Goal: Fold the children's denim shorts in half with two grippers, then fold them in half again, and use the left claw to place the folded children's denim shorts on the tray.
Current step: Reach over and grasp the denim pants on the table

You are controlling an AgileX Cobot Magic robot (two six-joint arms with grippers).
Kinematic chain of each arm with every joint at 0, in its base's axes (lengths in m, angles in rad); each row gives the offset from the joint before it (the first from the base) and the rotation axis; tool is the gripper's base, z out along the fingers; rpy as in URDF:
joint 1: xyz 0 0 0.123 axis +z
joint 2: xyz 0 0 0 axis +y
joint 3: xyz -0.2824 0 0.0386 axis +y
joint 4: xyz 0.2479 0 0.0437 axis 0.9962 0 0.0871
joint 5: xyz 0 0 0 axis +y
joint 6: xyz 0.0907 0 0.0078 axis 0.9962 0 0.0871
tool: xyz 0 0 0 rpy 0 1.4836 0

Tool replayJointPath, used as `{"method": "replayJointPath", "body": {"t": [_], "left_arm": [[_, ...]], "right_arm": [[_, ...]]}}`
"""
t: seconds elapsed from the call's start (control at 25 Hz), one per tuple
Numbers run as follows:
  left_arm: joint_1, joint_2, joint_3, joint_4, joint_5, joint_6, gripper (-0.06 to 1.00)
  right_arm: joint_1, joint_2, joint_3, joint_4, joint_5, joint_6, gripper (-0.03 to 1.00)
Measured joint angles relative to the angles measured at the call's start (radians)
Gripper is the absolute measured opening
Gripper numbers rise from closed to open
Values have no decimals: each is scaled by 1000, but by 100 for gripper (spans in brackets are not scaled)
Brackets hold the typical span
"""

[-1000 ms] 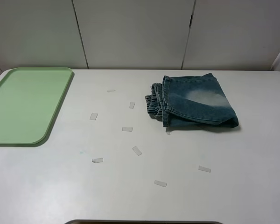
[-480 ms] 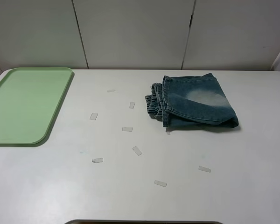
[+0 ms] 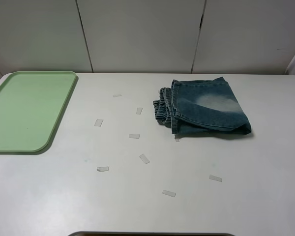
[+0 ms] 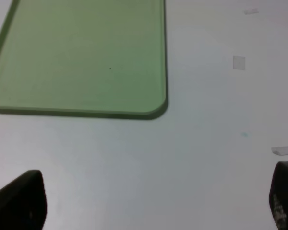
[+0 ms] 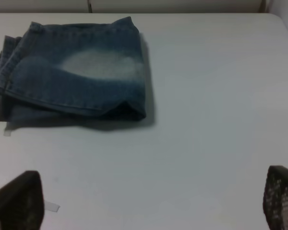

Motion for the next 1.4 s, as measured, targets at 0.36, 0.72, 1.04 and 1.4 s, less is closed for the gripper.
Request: {"method": "replayJointPath", "body": {"t": [0.36, 0.72, 1.04, 1.4], "left_arm": [[0, 0, 0, 0, 0, 0, 91], [0, 0, 0, 0, 0, 0, 91], [0, 0, 0, 0, 0, 0, 91], [0, 0, -2, 0, 1, 0, 91]], "right_arm": [[0, 0, 0, 3, -1, 0, 69], [0, 0, 0, 8, -20, 0, 69], [0, 0, 0, 8, -20, 0, 69], [0, 0, 0, 8, -20, 0, 69]]}}
